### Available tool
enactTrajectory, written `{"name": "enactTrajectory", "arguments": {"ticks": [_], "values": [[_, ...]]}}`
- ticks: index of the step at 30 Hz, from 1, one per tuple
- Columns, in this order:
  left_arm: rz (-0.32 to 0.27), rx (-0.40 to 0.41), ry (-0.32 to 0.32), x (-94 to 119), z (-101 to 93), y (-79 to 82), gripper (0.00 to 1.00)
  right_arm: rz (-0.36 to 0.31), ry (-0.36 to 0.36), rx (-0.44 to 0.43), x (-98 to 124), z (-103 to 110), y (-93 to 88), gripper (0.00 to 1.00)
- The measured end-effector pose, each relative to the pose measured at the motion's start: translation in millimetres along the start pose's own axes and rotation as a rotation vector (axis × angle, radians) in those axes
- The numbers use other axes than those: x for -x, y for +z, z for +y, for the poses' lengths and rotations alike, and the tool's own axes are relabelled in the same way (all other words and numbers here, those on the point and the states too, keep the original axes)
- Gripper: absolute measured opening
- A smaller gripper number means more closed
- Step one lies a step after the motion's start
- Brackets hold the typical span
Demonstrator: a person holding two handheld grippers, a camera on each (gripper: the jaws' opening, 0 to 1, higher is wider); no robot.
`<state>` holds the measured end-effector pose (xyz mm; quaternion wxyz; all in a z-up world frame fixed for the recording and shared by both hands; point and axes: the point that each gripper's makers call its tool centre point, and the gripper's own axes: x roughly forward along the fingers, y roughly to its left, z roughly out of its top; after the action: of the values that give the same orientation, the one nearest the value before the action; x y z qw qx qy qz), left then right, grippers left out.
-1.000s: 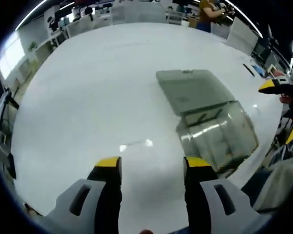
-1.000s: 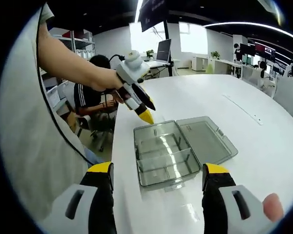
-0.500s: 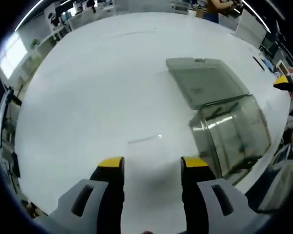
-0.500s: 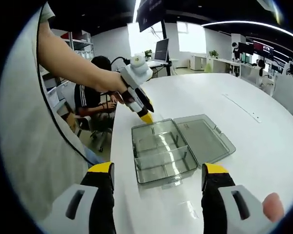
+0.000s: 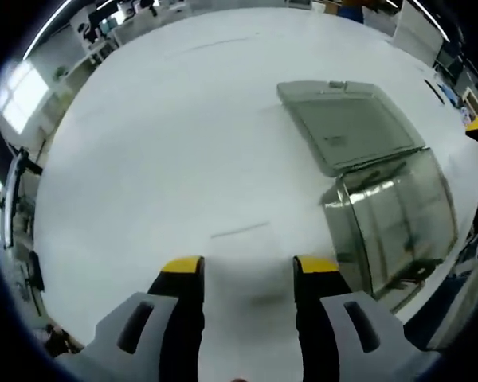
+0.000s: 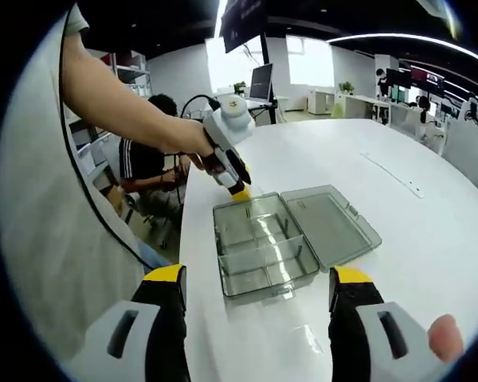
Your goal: Insert the divider into the dual guide fixture by aligning both edges with the guide slots and pushing it downward to the bottom, including one-sided entry, uneven engagement, binding, and posture correction.
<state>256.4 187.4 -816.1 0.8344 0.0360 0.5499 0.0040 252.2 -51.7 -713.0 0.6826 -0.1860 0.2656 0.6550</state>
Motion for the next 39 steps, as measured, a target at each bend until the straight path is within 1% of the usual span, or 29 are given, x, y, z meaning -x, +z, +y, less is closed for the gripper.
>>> {"name": "enactTrajectory", "arguments": {"ticks": [1,3,7,9,11,13,19,22,34,39], "values": [[-0.004,0.017,0.002,0.2,1.0,1.2,0.42,0.001,0.000,-0.001,0.2,-0.1,-0.3,0.71],[0.000,0.013,-0.001,-2.5,2.3,1.3,0.42,0.000,-0.002,-0.002,0.8,-0.2,-0.3,0.71],[0.022,0.048,-0.018,-0.4,-0.2,-0.6,0.40,0.001,-0.003,-0.003,1.2,-0.5,-0.6,0.70],[0.023,0.051,-0.021,-1.1,-0.5,-0.8,0.40,0.000,-0.005,-0.003,1.5,-0.6,0.3,0.70],[0.025,0.051,-0.021,-3.5,1.0,-1.3,0.40,-0.003,-0.006,-0.003,1.7,-0.9,1.2,0.70],[0.030,0.050,-0.022,-0.9,-0.3,-2.2,0.39,-0.002,-0.008,-0.001,2.1,-1.1,1.8,0.70],[0.040,0.046,-0.028,-1.8,1.1,-3.5,0.37,-0.001,-0.013,-0.003,2.8,-1.4,1.7,0.70],[0.046,0.046,-0.027,1.9,-0.5,-3.7,0.37,-0.003,-0.015,-0.004,3.1,-0.5,2.1,0.70],[0.052,0.047,-0.026,-1.3,1.3,-3.8,0.37,-0.007,-0.020,-0.014,2.5,0.7,1.0,0.70],[0.054,0.043,-0.027,1.0,-0.7,-5.0,0.37,-0.009,-0.019,-0.015,2.0,1.2,2.1,0.70]]}}
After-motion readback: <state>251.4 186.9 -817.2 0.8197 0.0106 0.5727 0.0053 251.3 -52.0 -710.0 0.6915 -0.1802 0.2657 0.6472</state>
